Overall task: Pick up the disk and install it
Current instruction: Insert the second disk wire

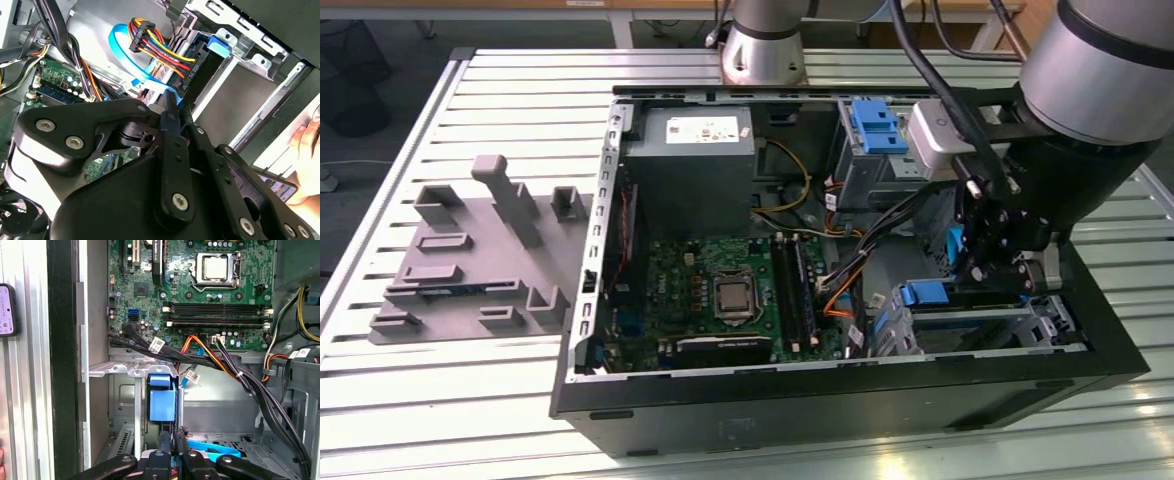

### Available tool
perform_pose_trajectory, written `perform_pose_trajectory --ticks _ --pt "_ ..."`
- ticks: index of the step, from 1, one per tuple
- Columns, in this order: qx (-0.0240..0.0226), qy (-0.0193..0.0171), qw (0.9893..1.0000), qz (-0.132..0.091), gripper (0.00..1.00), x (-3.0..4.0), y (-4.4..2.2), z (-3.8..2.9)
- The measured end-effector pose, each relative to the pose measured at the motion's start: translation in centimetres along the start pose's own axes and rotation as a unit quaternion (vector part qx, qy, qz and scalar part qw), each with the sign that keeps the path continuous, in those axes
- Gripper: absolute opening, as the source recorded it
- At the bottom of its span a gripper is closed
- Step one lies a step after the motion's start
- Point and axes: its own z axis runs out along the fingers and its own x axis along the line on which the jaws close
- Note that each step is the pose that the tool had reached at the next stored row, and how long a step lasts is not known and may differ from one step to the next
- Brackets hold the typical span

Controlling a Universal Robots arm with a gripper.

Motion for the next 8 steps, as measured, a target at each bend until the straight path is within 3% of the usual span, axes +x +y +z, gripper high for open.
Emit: perform_pose_trajectory --ticks 8 --pt "0.0 0.0 1.0 0.0 0.16 0.01 -0.04 0.22"
